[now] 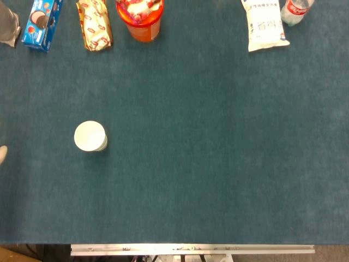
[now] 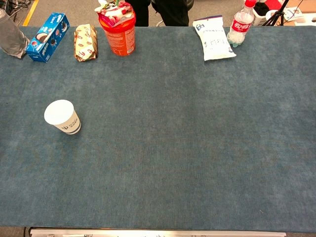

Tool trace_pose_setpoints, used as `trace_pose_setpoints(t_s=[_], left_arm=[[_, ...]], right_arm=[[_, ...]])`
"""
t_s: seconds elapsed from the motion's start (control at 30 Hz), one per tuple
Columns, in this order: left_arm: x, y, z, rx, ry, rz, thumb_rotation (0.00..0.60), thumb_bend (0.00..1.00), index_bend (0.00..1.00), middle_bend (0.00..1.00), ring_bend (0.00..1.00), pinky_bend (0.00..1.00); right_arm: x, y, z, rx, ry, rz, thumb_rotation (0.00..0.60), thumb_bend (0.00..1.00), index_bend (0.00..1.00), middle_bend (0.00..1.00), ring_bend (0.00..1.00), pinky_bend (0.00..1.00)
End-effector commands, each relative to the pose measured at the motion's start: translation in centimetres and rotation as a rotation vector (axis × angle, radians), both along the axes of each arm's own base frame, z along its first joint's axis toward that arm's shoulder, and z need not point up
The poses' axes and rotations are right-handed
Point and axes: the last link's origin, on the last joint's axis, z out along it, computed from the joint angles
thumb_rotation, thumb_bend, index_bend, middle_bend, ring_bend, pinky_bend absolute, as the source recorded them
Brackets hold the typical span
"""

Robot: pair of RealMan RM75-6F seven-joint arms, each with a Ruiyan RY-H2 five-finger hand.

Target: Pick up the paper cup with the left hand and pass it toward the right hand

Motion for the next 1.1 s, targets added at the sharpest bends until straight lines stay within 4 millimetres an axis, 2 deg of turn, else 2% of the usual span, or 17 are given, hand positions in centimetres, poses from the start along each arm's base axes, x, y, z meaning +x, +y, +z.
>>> trace_pose_setpoints(t_s=[0.03, 0.17, 0.33, 0.7, 0.87, 1.1], left_arm=[[0.0, -0.5, 0.4, 0.01, 0.004, 0.009, 0.6, 0.2, 0.4, 0.42, 0.51, 0.72], [0.0, -0.9, 0.8, 0.017, 0.008, 0.019, 0.6, 0.2, 0.4, 0.42, 0.51, 0.72], [0.4, -0.4, 0.8, 0.022, 0.005, 0.004, 0.6, 0.2, 0.39, 0.42, 0.51, 0.73], [0.8, 0.8, -1.1, -0.04, -0.052, -0.013, 0.6, 0.2, 0.35, 0.41, 0.51, 0.73], [1.7, 1.6, -1.5, -0.079, -0.079, -0.028, 0.6, 0.2, 0.31, 0.39, 0.5, 0.72], [3.2, 2.4, -1.6, -0.132, -0.101, -0.044, 0.6, 0.2, 0.16, 0.34, 0.46, 0.71]], right_arm=[[0.0, -0.2, -0.3, 0.013, -0.002, 0.004, 0.6, 0.18, 0.22, 0.18, 0.25, 0.36], [0.1, -0.2, -0.4, 0.016, -0.006, 0.013, 0.6, 0.18, 0.22, 0.18, 0.25, 0.36], [-0.1, -0.5, -0.1, 0.002, -0.02, 0.005, 0.6, 0.18, 0.22, 0.18, 0.25, 0.36], [0.0, -0.6, 0.1, -0.01, -0.026, 0.018, 0.6, 0.18, 0.22, 0.18, 0.25, 0.36], [0.1, -0.8, 0.2, -0.009, -0.029, 0.027, 0.6, 0.18, 0.22, 0.18, 0.25, 0.36], [0.0, -0.8, 0.8, -0.025, -0.04, 0.019, 0.6, 0.18, 0.22, 0.18, 0.25, 0.36]])
